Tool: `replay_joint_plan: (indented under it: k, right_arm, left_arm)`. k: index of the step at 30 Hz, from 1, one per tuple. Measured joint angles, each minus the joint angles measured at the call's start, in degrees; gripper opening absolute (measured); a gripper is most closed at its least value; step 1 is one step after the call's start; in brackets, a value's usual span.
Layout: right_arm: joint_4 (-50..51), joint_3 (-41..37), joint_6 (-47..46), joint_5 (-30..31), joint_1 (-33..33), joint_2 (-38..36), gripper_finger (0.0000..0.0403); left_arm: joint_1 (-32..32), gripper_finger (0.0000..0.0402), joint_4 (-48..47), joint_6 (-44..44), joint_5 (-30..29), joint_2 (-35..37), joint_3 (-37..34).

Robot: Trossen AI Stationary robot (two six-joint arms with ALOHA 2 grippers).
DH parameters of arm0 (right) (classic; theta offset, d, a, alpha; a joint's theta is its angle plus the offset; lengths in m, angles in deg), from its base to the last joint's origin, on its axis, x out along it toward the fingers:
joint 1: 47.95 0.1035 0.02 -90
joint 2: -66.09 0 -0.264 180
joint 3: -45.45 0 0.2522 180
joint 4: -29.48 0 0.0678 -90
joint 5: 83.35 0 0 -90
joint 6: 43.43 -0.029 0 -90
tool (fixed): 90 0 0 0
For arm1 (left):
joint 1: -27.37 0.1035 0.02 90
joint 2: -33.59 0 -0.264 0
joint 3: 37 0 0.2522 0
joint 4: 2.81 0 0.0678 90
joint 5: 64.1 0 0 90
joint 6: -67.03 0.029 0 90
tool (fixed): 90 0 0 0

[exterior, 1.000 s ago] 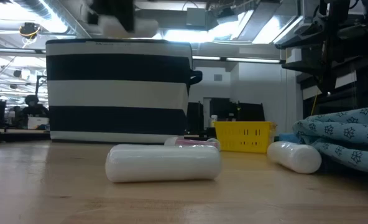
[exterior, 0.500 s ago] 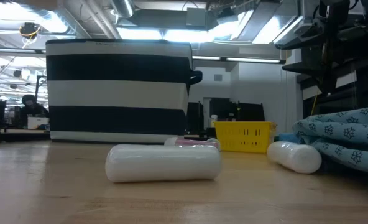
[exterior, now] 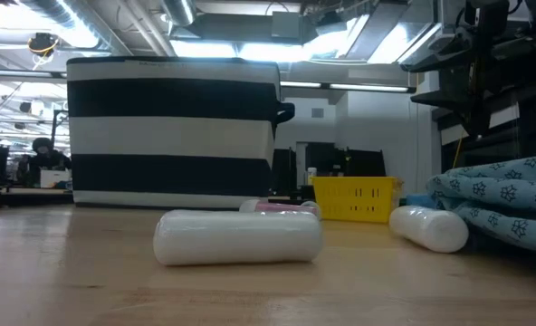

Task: Pick & place medical supplies in basket/bin
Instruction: Put the top left white gauze in the orange bin

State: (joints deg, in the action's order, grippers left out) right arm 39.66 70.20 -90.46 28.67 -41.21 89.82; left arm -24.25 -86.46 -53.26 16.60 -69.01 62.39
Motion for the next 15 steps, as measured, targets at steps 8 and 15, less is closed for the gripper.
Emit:
replay_joint_plan:
  k: [8, 15]
  right_arm:
    - [0.0, 0.0, -0.3, 0.0, 0.0, 0.0, 0.0224]
    - [0.0, 0.0, -1.4, 0.0, 0.0, 0.0, 0.0224]
  left_arm:
    - [-2.9, 0.0054, 8.9, -2.4, -0.2, 1.0, -4.5]
    - [-3.2, 0.0054, 19.7, -1.8, -1.2, 6.0, -15.7]
